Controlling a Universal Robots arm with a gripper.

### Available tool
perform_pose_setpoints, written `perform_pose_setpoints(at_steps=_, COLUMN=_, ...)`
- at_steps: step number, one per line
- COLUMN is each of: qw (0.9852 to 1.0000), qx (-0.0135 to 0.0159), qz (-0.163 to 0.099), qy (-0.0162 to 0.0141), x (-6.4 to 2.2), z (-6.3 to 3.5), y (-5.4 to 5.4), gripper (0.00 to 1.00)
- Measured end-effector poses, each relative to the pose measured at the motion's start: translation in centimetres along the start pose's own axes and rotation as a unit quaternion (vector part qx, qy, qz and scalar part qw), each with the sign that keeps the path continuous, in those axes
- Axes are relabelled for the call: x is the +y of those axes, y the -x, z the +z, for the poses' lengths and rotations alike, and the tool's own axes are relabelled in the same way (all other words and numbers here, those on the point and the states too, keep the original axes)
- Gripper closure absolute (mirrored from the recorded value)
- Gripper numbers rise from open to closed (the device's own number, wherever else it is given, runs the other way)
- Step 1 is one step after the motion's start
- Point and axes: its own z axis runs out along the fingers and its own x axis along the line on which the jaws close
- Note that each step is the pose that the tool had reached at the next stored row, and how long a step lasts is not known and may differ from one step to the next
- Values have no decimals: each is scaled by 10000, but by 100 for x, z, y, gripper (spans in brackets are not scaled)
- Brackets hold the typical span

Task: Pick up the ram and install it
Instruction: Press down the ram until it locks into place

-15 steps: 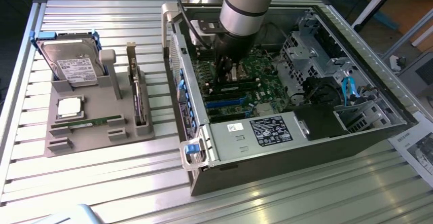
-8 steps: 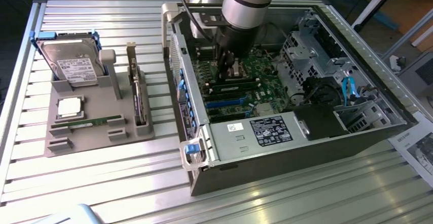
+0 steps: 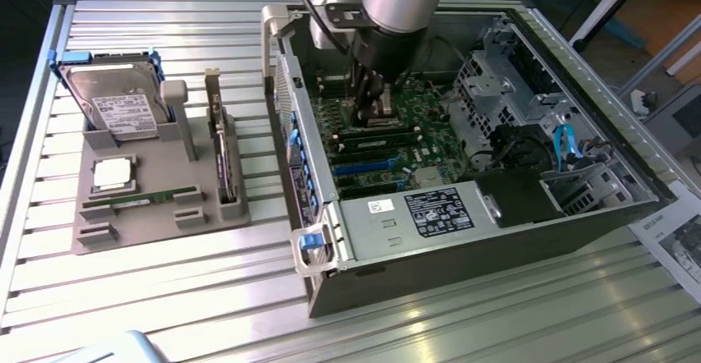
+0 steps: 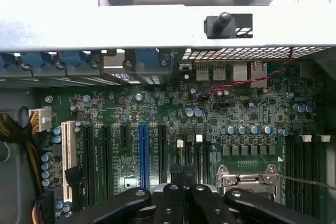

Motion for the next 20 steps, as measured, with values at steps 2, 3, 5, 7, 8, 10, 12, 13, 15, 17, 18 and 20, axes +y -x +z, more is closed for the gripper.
perform_pose_setpoints(at_steps=2, qw=10000, qx=5, qz=0, qy=0, x=0, z=-49, y=1, gripper=90)
perform_pose_setpoints(at_steps=3, qw=10000, qx=7, qz=0, qy=-1, x=0, z=-72, y=1, gripper=90)
perform_pose_setpoints(at_steps=5, qw=10000, qx=8, qz=0, qy=0, x=-1, z=-74, y=1, gripper=90)
perform_pose_setpoints(at_steps=7, qw=10000, qx=8, qz=0, qy=0, x=-59, z=-74, y=2, gripper=90)
perform_pose_setpoints(at_steps=8, qw=10000, qx=8, qz=0, qy=1, x=-101, z=-75, y=3, gripper=90)
perform_pose_setpoints(at_steps=10, qw=10000, qx=8, qz=0, qy=3, x=-165, z=-77, y=5, gripper=90)
perform_pose_setpoints(at_steps=12, qw=10000, qx=8, qz=0, qy=5, x=-232, z=-77, y=6, gripper=90)
perform_pose_setpoints(at_steps=13, qw=10000, qx=8, qz=0, qy=6, x=-262, z=-78, y=7, gripper=90)
perform_pose_setpoints(at_steps=15, qw=10000, qx=8, qz=0, qy=8, x=-327, z=-79, y=8, gripper=90)
perform_pose_setpoints(at_steps=17, qw=10000, qx=8, qz=0, qy=9, x=-388, z=-80, y=9, gripper=90)
perform_pose_setpoints(at_steps=18, qw=10000, qx=8, qz=0, qy=10, x=-409, z=-81, y=9, gripper=90)
perform_pose_setpoints(at_steps=20, qw=10000, qx=8, qz=0, qy=10, x=-454, z=-81, y=11, gripper=90)
